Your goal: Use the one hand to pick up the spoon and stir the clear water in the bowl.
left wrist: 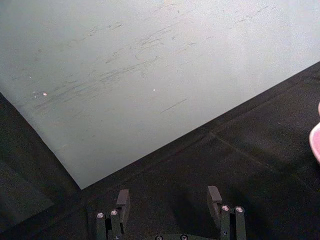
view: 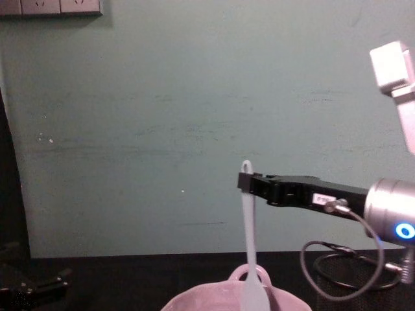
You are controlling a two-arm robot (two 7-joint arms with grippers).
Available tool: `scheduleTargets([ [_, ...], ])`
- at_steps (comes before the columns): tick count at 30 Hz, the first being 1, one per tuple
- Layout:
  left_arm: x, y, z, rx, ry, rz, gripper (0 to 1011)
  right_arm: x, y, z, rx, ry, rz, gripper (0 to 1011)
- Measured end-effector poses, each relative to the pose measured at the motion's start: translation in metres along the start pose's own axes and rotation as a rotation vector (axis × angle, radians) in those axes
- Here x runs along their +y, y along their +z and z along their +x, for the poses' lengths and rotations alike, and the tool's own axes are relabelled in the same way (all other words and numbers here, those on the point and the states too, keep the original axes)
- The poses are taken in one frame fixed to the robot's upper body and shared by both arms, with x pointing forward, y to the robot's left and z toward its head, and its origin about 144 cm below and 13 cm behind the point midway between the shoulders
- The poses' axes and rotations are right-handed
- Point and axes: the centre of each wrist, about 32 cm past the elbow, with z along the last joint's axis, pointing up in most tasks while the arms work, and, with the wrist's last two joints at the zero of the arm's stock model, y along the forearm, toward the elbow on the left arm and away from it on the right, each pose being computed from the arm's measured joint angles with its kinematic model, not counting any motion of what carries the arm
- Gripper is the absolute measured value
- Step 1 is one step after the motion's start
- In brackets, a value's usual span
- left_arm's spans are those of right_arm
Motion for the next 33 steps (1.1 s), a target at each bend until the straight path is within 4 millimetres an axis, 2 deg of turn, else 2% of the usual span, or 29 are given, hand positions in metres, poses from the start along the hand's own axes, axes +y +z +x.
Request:
scheduleTargets([
  [8, 0.000, 0.000, 0.000, 0.000, 0.000, 0.000, 1011, -0.019, 0.003, -0.006, -0.014, 0.002, -0.016, 121],
  [14, 0.000, 0.000, 0.000, 0.000, 0.000, 0.000, 1011, -0.022, 0.002, -0.019, -0.016, 0.042, -0.026, 121],
  [20, 0.000, 0.000, 0.000, 0.000, 0.000, 0.000, 1011, -0.014, -0.001, -0.034, -0.006, 0.105, -0.032, 120],
  [26, 0.000, 0.000, 0.000, 0.000, 0.000, 0.000, 1011, 0.002, -0.005, -0.045, 0.006, 0.158, -0.035, 120],
  [33, 0.000, 0.000, 0.000, 0.000, 0.000, 0.000, 1011, 0.021, -0.006, -0.046, 0.009, 0.181, -0.035, 120],
])
